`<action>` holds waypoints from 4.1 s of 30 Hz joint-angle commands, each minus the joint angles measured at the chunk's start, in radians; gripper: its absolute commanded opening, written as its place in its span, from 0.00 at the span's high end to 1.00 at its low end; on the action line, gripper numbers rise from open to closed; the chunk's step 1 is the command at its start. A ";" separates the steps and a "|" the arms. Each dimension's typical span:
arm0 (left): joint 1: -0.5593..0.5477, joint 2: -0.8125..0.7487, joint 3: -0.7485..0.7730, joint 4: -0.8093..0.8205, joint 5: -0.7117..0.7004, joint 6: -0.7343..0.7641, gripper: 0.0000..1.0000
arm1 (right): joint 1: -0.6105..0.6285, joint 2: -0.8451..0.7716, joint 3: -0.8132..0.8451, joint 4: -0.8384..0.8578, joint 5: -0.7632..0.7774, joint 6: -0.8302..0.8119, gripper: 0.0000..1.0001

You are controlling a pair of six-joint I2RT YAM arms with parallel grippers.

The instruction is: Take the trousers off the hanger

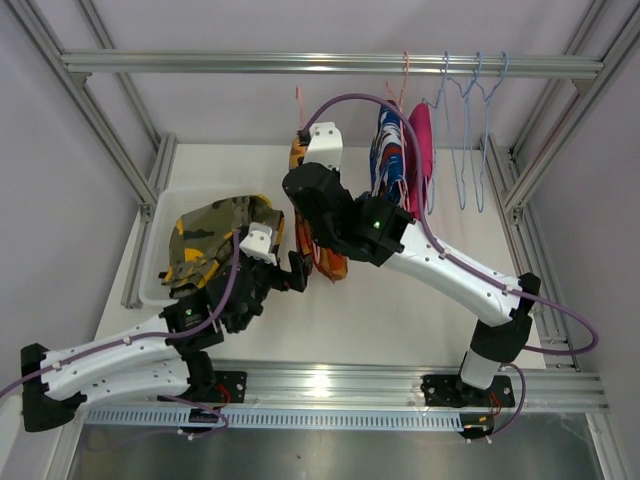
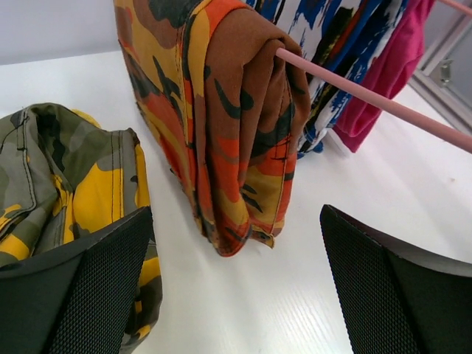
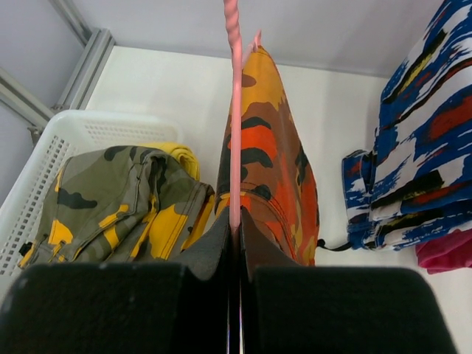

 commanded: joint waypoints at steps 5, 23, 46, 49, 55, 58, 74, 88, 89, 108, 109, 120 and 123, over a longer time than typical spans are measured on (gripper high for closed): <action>-0.008 0.123 -0.032 0.206 -0.142 0.056 0.01 | -0.015 -0.059 -0.040 0.142 -0.020 0.044 1.00; 0.017 0.322 -0.035 0.383 -0.202 0.076 0.01 | -0.042 -0.177 -0.194 0.208 -0.103 0.073 1.00; -0.002 0.227 -0.021 0.331 -0.004 -0.019 0.01 | -0.070 -0.195 -0.307 0.245 -0.161 0.134 1.00; 0.000 0.244 -0.009 0.326 0.021 -0.009 0.01 | -0.070 -0.195 -0.307 0.251 -0.169 0.141 1.00; -0.002 0.356 0.008 0.339 -0.018 -0.001 0.01 | -0.070 -0.197 -0.306 0.255 -0.181 0.147 1.00; 0.000 0.388 0.013 0.349 -0.054 0.007 0.01 | -0.070 -0.197 -0.306 0.257 -0.189 0.148 1.00; 0.018 0.448 -0.038 0.516 -0.179 -0.029 0.01 | -0.064 -0.228 -0.355 0.263 -0.179 0.219 1.00; 0.005 0.402 -0.139 0.569 -0.252 -0.087 0.01 | -0.101 -0.272 -0.413 0.303 -0.222 0.338 1.00; 0.006 0.402 -0.139 0.573 -0.257 -0.084 0.01 | -0.102 -0.275 -0.416 0.304 -0.231 0.345 1.00; 0.031 0.539 -0.047 0.790 -0.260 0.050 0.04 | -0.102 -0.395 -0.554 0.318 -0.327 0.430 1.00; 0.037 0.540 -0.049 0.790 -0.256 0.045 0.07 | -0.102 -0.399 -0.560 0.321 -0.330 0.434 1.00; 0.049 0.573 -0.030 0.816 -0.239 0.050 0.89 | -0.084 -0.415 -0.585 0.346 -0.357 0.450 1.00; 0.051 0.563 -0.038 0.823 -0.239 0.059 0.99 | -0.084 -0.418 -0.597 0.350 -0.365 0.455 1.00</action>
